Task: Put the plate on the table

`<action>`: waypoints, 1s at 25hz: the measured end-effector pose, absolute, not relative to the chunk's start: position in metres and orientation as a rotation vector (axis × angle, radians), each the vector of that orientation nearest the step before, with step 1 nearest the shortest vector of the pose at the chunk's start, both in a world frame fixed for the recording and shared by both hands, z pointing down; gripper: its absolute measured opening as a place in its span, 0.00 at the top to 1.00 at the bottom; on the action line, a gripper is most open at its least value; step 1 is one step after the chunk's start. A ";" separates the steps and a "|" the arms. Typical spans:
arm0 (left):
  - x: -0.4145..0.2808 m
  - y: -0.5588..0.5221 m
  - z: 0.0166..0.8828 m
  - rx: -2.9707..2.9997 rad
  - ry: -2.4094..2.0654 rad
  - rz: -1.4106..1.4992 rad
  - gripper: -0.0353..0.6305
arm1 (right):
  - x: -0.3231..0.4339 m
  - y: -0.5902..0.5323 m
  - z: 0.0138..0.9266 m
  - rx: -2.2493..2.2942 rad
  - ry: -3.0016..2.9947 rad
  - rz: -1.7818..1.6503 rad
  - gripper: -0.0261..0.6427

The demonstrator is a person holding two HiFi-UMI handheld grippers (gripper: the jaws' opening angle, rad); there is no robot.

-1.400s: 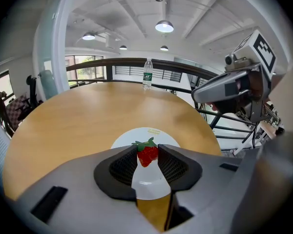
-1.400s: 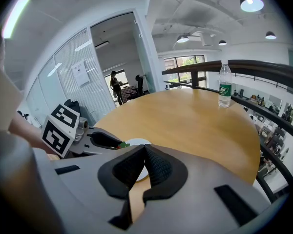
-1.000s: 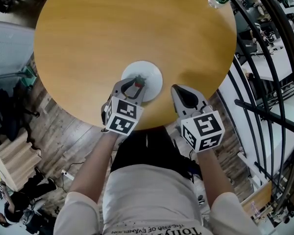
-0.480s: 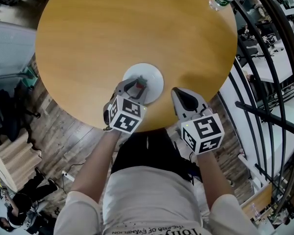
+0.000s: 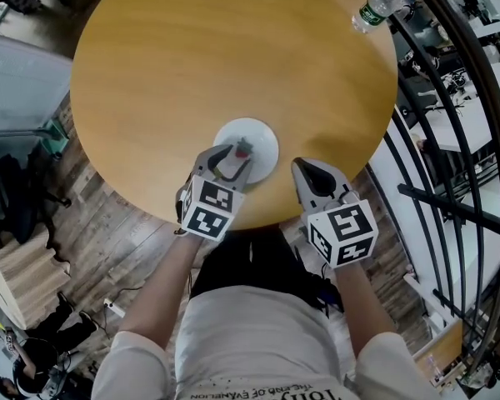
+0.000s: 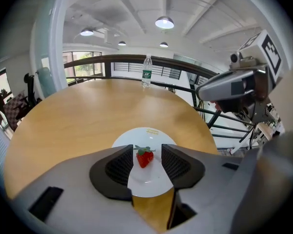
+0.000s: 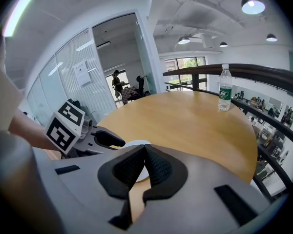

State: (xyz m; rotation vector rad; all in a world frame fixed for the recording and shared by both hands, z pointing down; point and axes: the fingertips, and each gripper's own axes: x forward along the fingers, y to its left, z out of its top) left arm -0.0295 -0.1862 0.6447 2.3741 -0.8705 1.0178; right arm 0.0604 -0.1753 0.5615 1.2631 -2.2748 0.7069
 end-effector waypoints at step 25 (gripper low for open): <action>-0.089 -0.072 0.451 2.409 -1.105 0.573 0.91 | 0.049 -0.089 0.442 1.316 -2.393 0.586 0.93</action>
